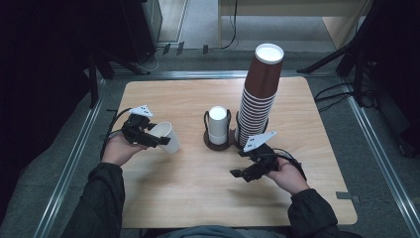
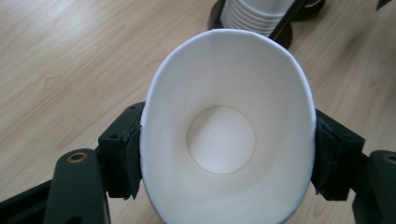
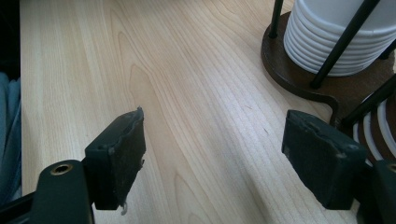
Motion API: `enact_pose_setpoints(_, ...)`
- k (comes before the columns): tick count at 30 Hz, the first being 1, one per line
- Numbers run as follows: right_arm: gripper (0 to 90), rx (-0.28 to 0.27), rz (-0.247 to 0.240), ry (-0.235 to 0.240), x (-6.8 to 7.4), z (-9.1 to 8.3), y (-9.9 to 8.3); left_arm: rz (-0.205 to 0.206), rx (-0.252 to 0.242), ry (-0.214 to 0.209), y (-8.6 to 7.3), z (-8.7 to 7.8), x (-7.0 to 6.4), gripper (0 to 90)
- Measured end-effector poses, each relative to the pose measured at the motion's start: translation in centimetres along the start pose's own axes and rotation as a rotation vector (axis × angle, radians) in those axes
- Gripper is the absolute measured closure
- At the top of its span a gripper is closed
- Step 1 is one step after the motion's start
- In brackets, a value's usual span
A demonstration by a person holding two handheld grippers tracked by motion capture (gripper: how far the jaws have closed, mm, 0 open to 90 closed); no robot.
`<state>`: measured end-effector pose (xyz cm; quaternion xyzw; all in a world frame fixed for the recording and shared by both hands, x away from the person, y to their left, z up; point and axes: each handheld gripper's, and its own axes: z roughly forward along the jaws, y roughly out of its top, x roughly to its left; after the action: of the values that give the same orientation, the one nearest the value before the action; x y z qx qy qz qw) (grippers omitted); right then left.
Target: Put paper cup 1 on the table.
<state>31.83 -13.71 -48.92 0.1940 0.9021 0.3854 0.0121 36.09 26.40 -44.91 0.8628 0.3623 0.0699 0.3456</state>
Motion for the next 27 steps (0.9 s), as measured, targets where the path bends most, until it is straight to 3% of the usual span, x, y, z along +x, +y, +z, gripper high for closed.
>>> enact_pose_setpoints(6, 21.9, 0.008, 0.002, 0.000, -0.1, 0.0, -0.1, -0.030, 0.007, 0.060, -0.4, -0.2, 0.9, 24.9)
enact_pose_setpoints(20, 21.9, 0.018, 0.006, 0.002, -0.1, 0.1, -0.1, -0.087, 0.010, 0.157, -1.5, -0.8, 2.6, 22.2)
enact_pose_setpoints(27, 21.9, 0.013, 0.004, 0.005, -0.2, 0.2, -0.1, -0.103, 0.016, 0.186, -1.8, -0.6, 3.3, 21.2)
